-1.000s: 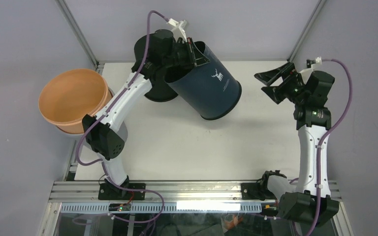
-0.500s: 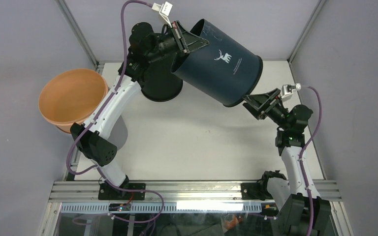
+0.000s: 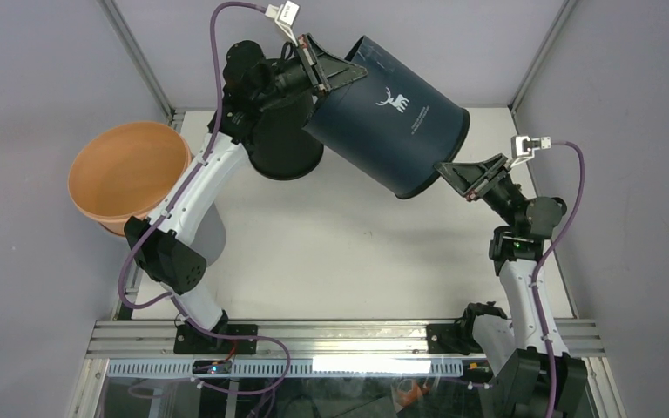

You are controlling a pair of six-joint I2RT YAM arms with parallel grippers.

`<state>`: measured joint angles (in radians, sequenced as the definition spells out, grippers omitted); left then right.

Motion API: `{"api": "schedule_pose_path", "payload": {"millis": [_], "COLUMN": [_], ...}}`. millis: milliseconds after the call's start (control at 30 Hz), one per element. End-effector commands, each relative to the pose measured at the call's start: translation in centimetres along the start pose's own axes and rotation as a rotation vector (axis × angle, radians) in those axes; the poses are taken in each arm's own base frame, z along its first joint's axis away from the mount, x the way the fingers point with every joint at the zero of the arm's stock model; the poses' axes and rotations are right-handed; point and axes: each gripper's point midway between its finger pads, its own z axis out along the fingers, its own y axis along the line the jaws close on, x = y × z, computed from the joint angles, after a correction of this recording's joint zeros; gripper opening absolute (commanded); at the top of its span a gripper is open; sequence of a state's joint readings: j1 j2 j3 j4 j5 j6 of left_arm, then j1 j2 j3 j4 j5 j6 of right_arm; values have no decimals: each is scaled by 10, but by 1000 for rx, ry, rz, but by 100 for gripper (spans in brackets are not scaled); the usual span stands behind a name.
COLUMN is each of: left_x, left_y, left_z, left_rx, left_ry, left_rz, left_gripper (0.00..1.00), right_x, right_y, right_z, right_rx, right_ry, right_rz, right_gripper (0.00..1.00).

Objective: Turn the large container upside down

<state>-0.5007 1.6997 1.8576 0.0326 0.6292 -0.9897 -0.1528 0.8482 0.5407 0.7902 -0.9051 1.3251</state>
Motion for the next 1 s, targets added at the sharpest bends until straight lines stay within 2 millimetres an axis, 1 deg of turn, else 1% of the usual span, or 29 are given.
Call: {"api": "schedule_pose_path", "payload": {"millis": [0,33,133,200,233,267,333,367,400,433,500,533,567,633,700,800,867,900,967], "left_x": [-19,-18,-15,-11,-9,-7,-1,2,6,12,25,33,42,61,80,105,116,119,125], "left_y": [-69,-66,-54,-43,-36,-29,-15,-7,1,9,31,42,56,78,91,108,118,124,133], "left_z": [-13,-12,-8,-4,-2,0,4,6,9,12,19,22,27,34,42,53,57,58,60], "left_rx": [195,191,174,155,144,133,113,104,98,92,72,61,47,24,17,5,-9,-19,-35], "left_ry": [-66,-62,-51,-39,-34,-29,-15,-5,12,31,70,89,111,151,192,240,258,265,280], "left_rz": [101,95,79,61,51,39,20,10,-6,-17,-44,-57,-74,-109,-130,-166,-184,-191,-190], "left_gripper": [0,0,0,0,0,0,0,6,18,26,45,55,62,73,79,86,88,91,94], "right_x": [-21,-24,-30,-37,-39,-46,-55,-54,-65,-73,-84,-87,-89,-87,-84,-82,-87,-88,-98], "right_y": [53,51,58,63,67,63,65,67,60,56,47,45,44,37,26,13,6,0,-2], "right_z": [9,11,12,11,10,9,8,7,4,0,-11,-14,-17,-20,-23,-31,-38,-46,-56], "right_rx": [-103,-77,-45,2,24,80,153,190,270,339,479,511,531,564,610,687,762,825,919], "right_ry": [-42,-43,-64,-95,-97,-131,-152,-136,-175,-199,-236,-248,-255,-245,-221,-198,-191,-179,-172], "right_rz": [-124,-120,-161,-198,-191,-220,-248,-222,-244,-254,-268,-280,-289,-296,-280,-275,-301,-307,-350], "right_gripper": [2,0,0,0,0,0,0,0,0,0,0,0,0,0,0,0,0,0,0]}}
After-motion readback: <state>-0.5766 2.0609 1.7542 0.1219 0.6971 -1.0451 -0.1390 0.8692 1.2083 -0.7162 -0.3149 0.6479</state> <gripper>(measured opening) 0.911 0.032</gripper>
